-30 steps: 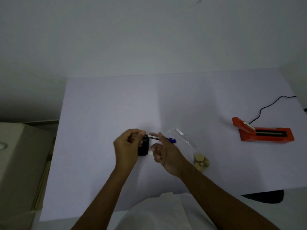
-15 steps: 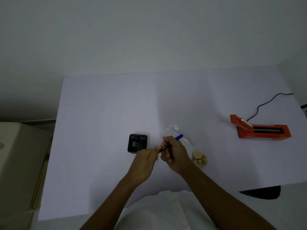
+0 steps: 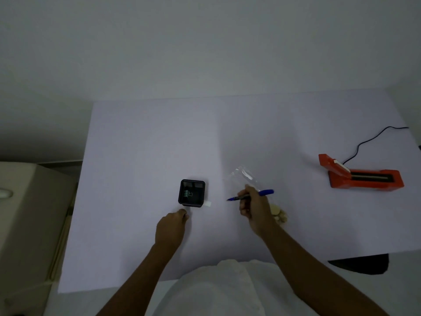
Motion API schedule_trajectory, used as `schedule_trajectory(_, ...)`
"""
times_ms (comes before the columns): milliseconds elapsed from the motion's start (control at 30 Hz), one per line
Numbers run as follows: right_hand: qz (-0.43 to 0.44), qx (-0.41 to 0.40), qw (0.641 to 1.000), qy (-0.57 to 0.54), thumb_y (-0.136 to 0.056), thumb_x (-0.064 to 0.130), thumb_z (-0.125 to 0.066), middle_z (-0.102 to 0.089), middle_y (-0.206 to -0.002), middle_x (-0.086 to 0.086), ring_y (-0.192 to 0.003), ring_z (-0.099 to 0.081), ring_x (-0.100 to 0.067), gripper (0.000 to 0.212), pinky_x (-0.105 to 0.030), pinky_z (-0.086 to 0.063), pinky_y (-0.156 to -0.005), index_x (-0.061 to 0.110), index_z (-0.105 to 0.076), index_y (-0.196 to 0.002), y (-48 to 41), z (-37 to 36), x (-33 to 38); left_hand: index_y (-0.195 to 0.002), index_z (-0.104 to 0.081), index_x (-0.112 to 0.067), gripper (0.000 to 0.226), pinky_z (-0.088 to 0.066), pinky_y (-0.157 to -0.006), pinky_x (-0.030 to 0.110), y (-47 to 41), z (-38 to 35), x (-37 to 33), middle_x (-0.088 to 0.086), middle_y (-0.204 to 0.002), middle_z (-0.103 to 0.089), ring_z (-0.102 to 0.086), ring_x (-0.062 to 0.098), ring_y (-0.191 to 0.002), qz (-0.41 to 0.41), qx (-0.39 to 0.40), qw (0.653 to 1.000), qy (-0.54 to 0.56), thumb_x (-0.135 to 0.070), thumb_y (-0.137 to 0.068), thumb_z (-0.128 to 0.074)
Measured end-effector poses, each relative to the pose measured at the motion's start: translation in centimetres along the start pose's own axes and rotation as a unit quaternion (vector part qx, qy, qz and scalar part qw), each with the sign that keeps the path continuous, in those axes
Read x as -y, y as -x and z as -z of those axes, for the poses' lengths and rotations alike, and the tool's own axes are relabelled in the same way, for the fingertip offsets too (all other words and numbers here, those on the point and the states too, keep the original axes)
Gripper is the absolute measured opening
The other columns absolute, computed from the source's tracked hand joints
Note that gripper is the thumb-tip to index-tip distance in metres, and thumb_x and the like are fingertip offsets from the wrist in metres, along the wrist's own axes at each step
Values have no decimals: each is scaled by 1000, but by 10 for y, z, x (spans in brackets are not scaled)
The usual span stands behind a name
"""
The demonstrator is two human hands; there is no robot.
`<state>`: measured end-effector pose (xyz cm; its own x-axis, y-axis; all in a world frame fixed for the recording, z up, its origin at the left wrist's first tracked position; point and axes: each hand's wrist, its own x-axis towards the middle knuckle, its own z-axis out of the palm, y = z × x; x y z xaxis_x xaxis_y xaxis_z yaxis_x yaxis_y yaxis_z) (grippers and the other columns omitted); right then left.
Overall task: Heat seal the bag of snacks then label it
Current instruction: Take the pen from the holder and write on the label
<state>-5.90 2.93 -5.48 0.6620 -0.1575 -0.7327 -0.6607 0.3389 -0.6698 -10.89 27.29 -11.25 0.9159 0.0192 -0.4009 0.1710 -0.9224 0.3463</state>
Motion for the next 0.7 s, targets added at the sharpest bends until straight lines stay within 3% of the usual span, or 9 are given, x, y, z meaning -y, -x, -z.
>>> schedule_trajectory(100, -21, 22, 998, 59, -98, 28, -54, -53, -49, -9, -40, -45, -17, 35, -23, -34, -38, 5, -65, -75, 10, -6, -18, -97, -67, -12, 36, -46, -67, 30, -4, -14, -4, 8, -90, -72, -67, 25, -81, -17, 4, 999, 30, -37, -101, -42)
schedule_trajectory(200, -27, 23, 996, 86, -98, 28, -54, -54, -49, -10, -40, -45, -18, 35, -22, -34, -38, 4, -65, -75, 14, -5, -22, -101, -68, -9, 34, -50, -77, 33, -8, -25, -4, 10, -97, -71, -67, 25, -88, -30, 23, 998, 55, -35, -101, -45)
schedule_trajectory(400, -21, 2, 996, 85, -98, 28, -55, -54, -51, -9, -42, -46, -17, 33, -24, -36, -40, 3, -67, -79, 13, 3, -23, -89, -67, -9, 30, -54, -71, 34, -8, -30, 1, 8, -84, -70, -65, 22, -74, -24, 56, 997, 45, -37, -94, -57)
schedule_trajectory(600, -30, 14, 996, 87, -97, 27, -56, -54, -51, -10, -40, -46, -17, 32, -23, -35, -39, 4, -67, -77, 16, 5, -30, -95, -67, -9, 23, -56, -74, 34, -8, -33, 3, 10, -88, -72, -66, 23, -76, -26, 57, 997, 44, -31, -93, -60)
schedule_trajectory(700, -30, 17, 996, 88, -97, 27, -56, -55, -51, -10, -40, -46, -17, 32, -23, -35, -39, 4, -67, -78, 17, 5, -30, -104, -63, -8, 32, -50, -67, 27, -7, -33, 3, 5, -82, -69, -66, 22, -76, 14, 29, 996, 80, -35, -88, -67)
